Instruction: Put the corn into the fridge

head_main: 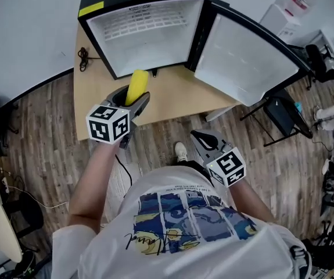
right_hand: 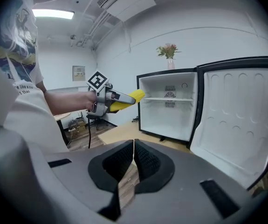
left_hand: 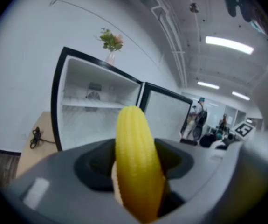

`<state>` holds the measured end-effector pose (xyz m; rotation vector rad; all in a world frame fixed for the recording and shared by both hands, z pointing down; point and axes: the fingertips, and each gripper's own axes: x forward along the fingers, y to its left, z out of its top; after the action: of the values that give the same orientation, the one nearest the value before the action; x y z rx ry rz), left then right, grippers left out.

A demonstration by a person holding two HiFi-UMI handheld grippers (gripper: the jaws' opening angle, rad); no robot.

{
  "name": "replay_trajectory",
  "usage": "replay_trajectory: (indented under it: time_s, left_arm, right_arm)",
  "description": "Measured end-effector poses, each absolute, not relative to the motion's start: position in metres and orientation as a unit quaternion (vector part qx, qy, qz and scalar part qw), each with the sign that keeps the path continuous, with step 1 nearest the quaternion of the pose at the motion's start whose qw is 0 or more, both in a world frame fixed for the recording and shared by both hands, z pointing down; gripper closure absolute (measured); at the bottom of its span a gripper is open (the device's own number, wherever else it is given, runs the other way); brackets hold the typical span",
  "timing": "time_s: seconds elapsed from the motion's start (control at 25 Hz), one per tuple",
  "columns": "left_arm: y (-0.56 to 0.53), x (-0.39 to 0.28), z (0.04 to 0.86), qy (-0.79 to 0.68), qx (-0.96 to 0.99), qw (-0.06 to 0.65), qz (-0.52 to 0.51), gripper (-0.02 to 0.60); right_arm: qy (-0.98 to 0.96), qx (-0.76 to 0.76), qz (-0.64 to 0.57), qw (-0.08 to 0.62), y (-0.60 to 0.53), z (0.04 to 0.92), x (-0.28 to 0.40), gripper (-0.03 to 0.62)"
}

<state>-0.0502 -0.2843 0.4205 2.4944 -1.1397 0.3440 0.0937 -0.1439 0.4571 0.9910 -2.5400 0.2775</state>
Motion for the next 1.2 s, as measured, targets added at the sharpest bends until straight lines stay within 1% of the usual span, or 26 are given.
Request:
replay_trajectory:
  time_s: [0.2,0.68,1.2]
  left_arm:
    - [-0.35,-0.04,0.411,-0.435,0.874,0.168,0.136,0.319]
    - [-0.474,-0.011,0.391,-0.488,0.847,0.108,0.181,0.319]
    - [-0.564,0.02,0.398,-0.499,0.819,0.043,0.28,0.319]
  right_arm:
    - [-0.919,0.331,0.087,0.196,-0.192,0.453,0.111,0.58]
    - [-0.934,0.291,0.077,0.192,-0.261,0.451,0.158,0.58]
    - [-0.934,0.285,0.084,0.198,-0.287,0.458,0.196,0.58]
